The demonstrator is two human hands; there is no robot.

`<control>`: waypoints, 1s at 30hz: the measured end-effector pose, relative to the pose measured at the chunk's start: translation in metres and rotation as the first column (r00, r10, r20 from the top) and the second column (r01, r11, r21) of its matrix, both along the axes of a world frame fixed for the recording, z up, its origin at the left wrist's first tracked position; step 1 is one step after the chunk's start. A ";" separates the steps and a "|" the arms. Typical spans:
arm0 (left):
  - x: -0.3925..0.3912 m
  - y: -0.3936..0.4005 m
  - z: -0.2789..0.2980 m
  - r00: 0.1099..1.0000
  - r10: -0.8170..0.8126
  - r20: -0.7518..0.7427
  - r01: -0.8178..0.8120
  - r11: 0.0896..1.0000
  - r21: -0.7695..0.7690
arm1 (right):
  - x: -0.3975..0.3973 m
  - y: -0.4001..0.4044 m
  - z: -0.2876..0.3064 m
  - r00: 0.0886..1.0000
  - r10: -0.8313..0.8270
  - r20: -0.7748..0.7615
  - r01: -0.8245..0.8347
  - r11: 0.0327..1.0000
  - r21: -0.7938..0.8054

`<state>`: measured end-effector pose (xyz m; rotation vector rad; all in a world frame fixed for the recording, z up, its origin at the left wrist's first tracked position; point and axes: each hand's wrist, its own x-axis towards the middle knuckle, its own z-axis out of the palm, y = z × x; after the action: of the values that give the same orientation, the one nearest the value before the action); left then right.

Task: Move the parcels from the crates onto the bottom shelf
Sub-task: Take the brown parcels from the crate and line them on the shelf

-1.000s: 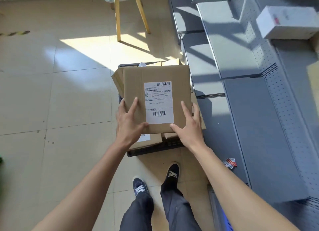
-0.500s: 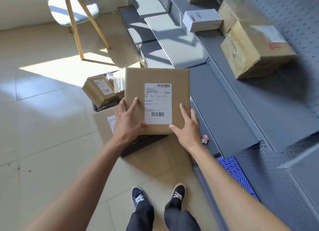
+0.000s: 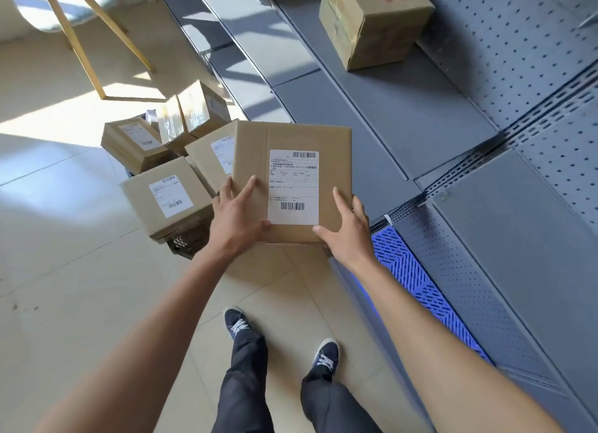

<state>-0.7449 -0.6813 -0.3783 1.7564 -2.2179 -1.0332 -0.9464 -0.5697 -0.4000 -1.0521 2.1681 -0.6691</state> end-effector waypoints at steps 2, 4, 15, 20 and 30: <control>-0.012 0.026 -0.004 1.000 -0.001 0.010 0.001 1.000 0.015 | -0.011 0.026 -0.005 1.000 0.004 0.006 -0.004 1.000 0.016; -0.021 0.048 -0.007 1.000 -0.010 0.028 0.010 1.000 0.019 | -0.019 0.049 -0.010 1.000 0.007 0.002 -0.007 0.999 0.032; -0.020 0.121 -0.050 1.000 -0.021 0.021 0.019 0.997 0.077 | -0.017 0.129 -0.043 1.000 -0.028 0.015 0.026 0.994 0.106; -0.020 0.140 -0.074 0.998 -0.060 0.009 0.059 0.994 0.087 | -0.009 0.160 -0.068 0.995 -0.099 0.011 0.097 0.990 0.099; -0.064 0.203 -0.144 0.995 -0.099 -0.033 0.102 0.988 0.117 | -0.047 0.229 -0.124 0.984 -0.175 -0.015 0.176 0.982 0.065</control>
<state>-0.8088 -0.4781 -0.5224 1.6796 -2.2936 -1.2258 -0.9934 -0.3404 -0.5241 -0.8380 2.2935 -0.6674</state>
